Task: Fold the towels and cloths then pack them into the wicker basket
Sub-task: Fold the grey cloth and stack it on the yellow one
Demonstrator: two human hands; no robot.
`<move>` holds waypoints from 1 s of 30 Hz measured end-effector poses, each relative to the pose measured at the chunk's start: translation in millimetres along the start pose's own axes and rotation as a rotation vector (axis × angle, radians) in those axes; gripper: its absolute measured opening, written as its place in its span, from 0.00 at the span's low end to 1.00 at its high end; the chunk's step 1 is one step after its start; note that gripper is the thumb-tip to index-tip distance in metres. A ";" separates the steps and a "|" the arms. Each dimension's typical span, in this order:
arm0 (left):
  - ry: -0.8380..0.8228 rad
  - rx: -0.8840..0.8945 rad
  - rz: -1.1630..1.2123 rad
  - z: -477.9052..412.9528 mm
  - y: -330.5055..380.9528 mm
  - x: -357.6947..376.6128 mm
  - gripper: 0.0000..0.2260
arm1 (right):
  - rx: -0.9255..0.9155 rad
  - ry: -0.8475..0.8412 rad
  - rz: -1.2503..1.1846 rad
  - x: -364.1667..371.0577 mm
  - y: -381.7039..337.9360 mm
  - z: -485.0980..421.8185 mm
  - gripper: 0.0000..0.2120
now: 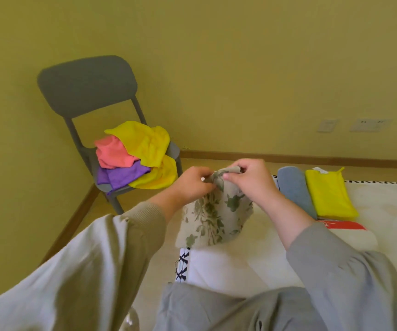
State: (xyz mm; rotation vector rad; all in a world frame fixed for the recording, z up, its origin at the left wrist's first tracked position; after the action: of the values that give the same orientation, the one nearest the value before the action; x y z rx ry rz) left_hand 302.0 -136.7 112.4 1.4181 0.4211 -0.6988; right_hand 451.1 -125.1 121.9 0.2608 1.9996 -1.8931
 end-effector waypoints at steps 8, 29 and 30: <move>0.183 0.000 -0.033 58.1 34.6 -74.8 0.17 | -0.061 -0.051 -0.033 -1.6 -83.3 19.1 0.16; 0.628 0.150 0.383 205.4 88.3 -198.6 0.09 | -0.322 -0.307 0.505 26.0 -282.7 96.8 0.16; 0.626 0.167 0.374 210.2 90.3 -199.9 0.09 | -0.326 -0.309 0.514 23.0 -284.7 99.5 0.16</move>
State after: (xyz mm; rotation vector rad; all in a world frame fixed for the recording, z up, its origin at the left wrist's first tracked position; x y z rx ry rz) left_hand 186.1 -305.0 337.2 1.8068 0.5662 0.0298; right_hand 335.2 -248.7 372.4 0.3297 1.7784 -1.1942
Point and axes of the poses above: each hand's wrist, its own z-axis away from the middle knuckle, its own x-axis out of the palm, y = z × x, the point moved 3 cm from there along -z, towards the middle knuckle, and after that the axes turned 2 degrees about -z, right-handed, at the moved point
